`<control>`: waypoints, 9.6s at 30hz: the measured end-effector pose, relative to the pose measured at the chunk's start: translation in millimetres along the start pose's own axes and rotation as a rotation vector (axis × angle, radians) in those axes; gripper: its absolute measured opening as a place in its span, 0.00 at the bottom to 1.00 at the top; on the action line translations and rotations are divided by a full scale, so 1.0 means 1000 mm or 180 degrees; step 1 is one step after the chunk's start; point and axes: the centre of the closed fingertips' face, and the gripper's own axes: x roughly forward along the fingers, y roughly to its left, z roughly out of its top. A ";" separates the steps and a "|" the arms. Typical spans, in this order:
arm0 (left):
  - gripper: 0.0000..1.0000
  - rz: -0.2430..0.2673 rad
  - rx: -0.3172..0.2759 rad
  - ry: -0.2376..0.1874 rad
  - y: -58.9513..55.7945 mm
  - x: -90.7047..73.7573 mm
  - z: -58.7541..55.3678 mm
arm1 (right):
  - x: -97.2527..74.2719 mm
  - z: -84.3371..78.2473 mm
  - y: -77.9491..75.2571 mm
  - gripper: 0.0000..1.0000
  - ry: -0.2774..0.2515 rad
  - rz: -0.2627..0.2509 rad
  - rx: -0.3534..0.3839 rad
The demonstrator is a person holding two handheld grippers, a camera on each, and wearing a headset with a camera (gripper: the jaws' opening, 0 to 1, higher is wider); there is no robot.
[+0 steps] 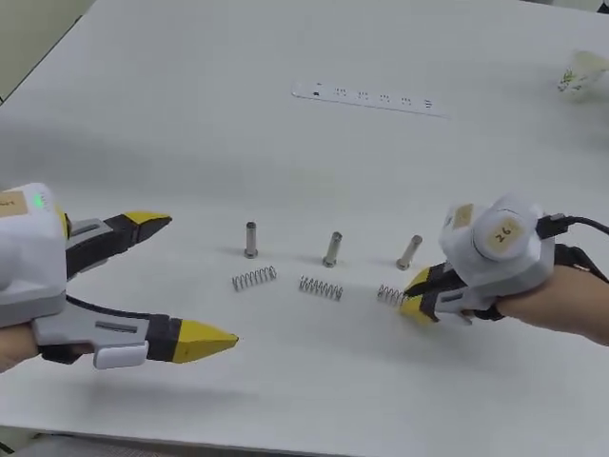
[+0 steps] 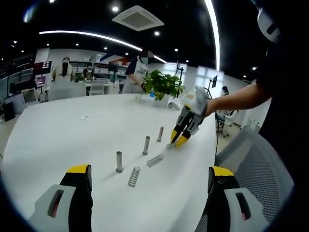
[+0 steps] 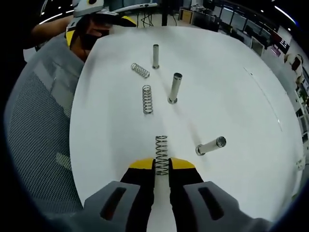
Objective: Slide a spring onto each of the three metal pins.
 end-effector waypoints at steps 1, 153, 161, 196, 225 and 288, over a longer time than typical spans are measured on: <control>0.97 -0.0017 -0.0019 -0.0016 -0.001 0.000 0.001 | -0.002 0.001 0.001 0.08 -0.0004 0.0002 -0.0007; 0.02 -0.1656 0.0612 0.0121 -0.101 0.099 0.012 | -0.082 0.138 0.083 0.08 -0.1404 0.0380 -0.0924; 0.02 -0.1660 0.0581 0.0090 -0.102 0.098 0.014 | -0.083 0.141 0.081 0.08 -0.1466 0.0386 -0.0731; 0.02 -0.1632 0.0491 -0.0051 -0.098 0.092 0.025 | -0.088 0.145 0.080 0.08 -0.1845 0.0426 -0.0353; 0.29 -0.1249 0.0632 0.0069 -0.072 0.083 0.020 | -0.090 0.155 0.070 0.08 -0.1785 0.0266 -0.0513; 0.98 -0.0082 0.0275 0.0109 0.027 0.020 -0.005 | -0.090 0.068 -0.067 0.08 -0.1643 -0.0904 0.0725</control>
